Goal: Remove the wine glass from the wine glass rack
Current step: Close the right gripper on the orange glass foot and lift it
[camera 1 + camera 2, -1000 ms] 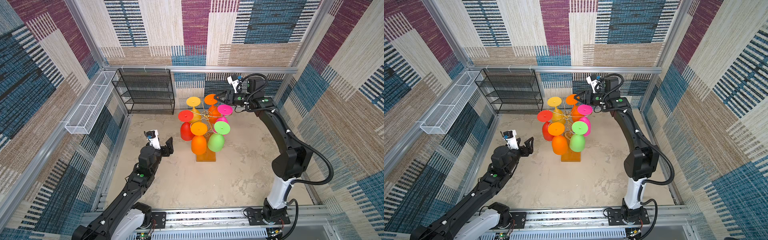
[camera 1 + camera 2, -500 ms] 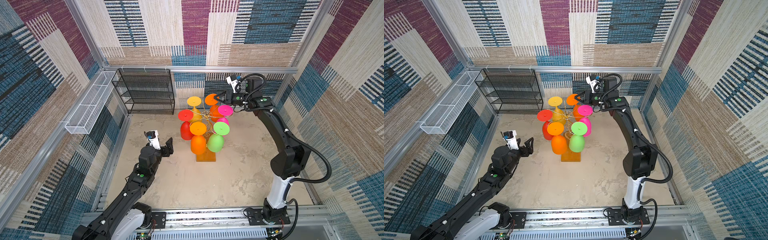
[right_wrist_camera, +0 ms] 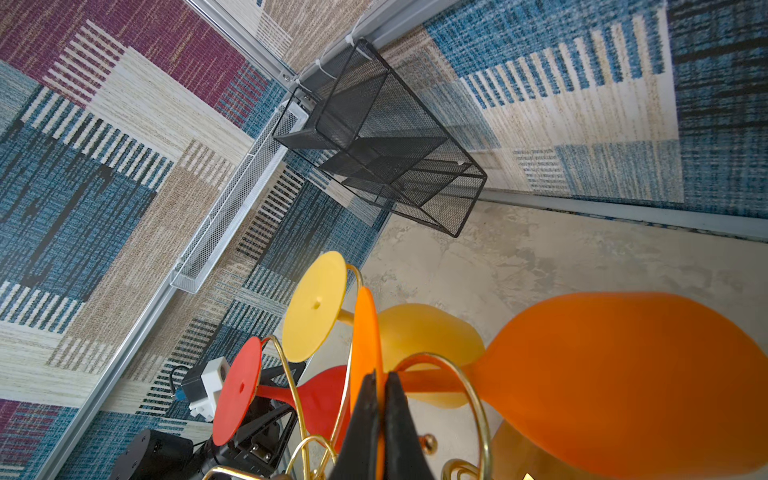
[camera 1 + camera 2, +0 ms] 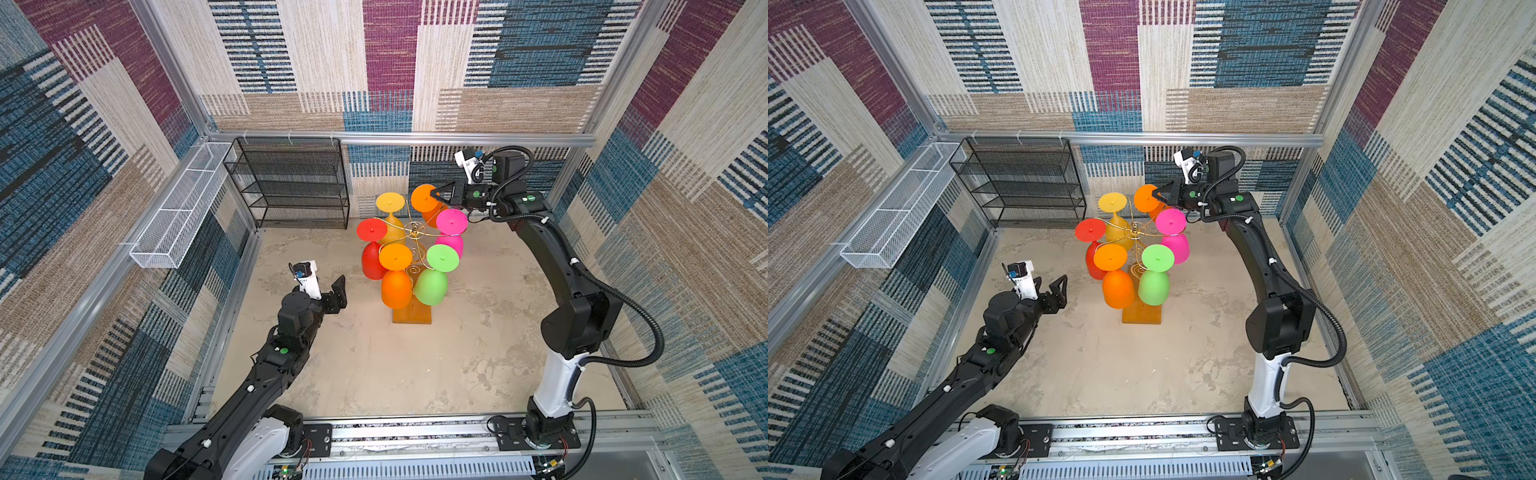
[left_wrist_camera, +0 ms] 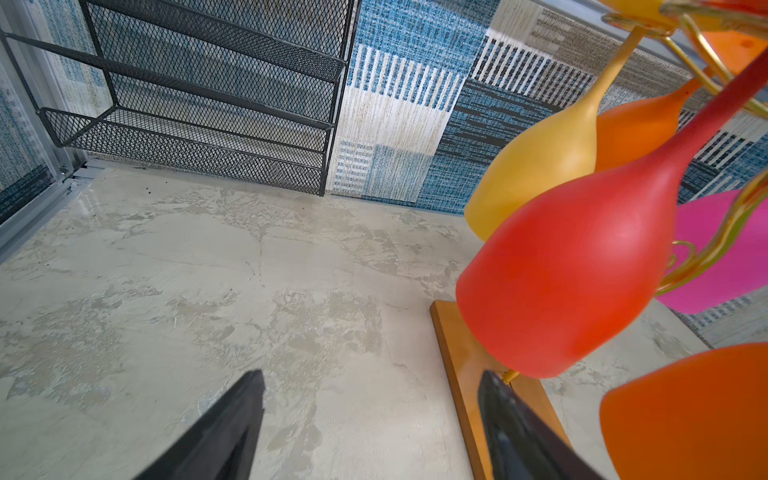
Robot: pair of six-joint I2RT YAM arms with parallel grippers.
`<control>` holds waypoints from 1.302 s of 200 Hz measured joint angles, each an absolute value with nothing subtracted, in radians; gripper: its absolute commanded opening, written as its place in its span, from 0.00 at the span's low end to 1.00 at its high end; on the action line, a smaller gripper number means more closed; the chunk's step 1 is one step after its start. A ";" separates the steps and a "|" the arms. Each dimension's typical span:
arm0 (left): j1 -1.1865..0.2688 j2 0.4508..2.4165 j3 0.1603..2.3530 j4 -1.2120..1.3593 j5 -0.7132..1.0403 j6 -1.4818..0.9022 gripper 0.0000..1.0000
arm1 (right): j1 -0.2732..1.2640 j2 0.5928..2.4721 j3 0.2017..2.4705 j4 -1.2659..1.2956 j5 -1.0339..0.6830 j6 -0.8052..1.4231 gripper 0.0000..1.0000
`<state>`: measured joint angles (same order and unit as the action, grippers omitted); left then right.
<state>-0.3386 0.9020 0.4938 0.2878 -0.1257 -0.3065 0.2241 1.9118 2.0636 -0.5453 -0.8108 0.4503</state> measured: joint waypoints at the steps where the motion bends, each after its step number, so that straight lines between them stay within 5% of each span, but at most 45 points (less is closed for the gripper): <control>1: -0.339 0.902 0.494 0.288 -0.126 -0.307 0.83 | 0.224 1.912 2.064 -0.545 -0.811 0.452 0.01; 260: -0.339 0.912 0.488 0.284 -0.126 -0.307 0.83 | 0.142 1.794 1.880 -0.406 -0.872 0.586 0.00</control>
